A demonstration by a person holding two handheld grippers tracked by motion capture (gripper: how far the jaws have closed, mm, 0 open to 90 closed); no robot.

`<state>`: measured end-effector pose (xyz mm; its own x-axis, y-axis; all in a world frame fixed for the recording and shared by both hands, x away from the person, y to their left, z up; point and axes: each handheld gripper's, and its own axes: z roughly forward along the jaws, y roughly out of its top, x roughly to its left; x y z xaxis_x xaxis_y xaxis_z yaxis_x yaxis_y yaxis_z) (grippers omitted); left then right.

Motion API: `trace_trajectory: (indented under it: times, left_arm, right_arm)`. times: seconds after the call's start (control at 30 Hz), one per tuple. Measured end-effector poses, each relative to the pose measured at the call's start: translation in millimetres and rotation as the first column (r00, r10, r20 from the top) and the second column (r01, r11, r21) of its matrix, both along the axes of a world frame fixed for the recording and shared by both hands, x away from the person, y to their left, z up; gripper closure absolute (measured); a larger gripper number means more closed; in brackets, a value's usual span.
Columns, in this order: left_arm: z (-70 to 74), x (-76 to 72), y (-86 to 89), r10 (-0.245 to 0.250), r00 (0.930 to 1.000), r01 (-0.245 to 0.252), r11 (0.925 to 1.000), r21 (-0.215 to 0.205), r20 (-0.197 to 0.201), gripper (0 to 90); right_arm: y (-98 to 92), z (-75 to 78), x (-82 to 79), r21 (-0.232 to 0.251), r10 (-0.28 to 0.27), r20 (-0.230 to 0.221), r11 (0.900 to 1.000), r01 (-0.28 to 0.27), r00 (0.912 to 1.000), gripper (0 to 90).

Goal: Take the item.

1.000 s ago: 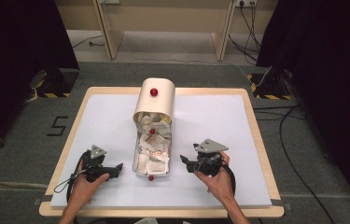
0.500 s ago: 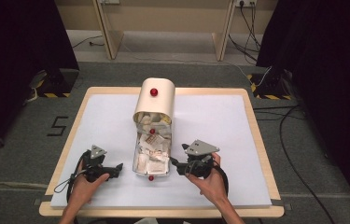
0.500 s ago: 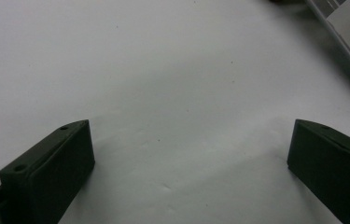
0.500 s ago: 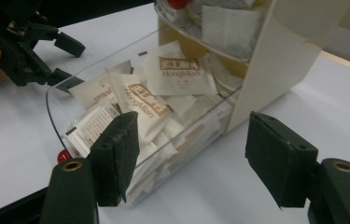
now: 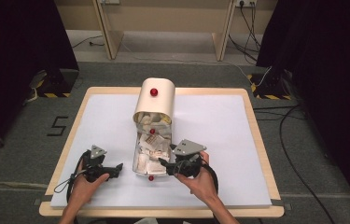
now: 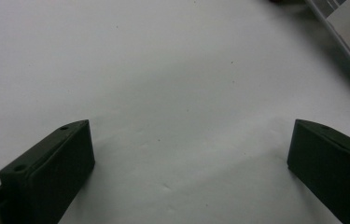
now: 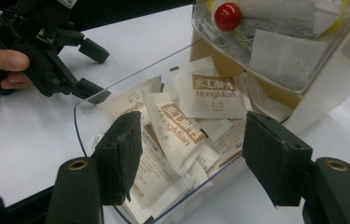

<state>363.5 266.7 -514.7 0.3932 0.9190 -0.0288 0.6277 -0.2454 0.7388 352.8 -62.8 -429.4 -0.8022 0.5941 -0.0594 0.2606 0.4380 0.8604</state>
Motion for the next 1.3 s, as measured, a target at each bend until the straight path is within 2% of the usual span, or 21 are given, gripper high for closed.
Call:
trace_trajectory:
  times: [0.43,0.57,0.87,1.1,1.3]
  left_arm:
    - [0.0,0.0,0.0,0.0,1.0,0.0,1.0,-0.001,0.0,0.0]
    - [0.0,0.0,0.0,0.0,1.0,0.0,1.0,-0.001,0.0,0.0]
    - [0.0,0.0,0.0,0.0,1.0,0.0,1.0,0.0,0.0,0.0]
    - [0.1,0.0,0.2,-0.002,1.0,0.002,1.0,0.002,-0.001,0.0]
    - [0.1,0.0,0.3,-0.002,1.0,0.002,1.0,0.003,-0.001,0.0]
  right_arm:
    - [18.9,-0.9,2.7,-0.016,0.042,0.005,0.999,-0.042,0.9991,41.3]
    - [28.3,-0.8,3.8,-0.021,0.06,0.01,0.998,-0.059,0.9982,43.5]
    - [37.3,-7.9,10.6,-0.046,0.072,0.012,0.996,-0.072,0.9973,50.6]
    - [45.7,-15.0,16.1,-0.077,0.079,0.015,0.994,-0.078,0.9967,57.7]
    - [50.2,-23.6,21.3,-0.127,0.077,0.017,0.989,-0.074,0.9969,64.7]
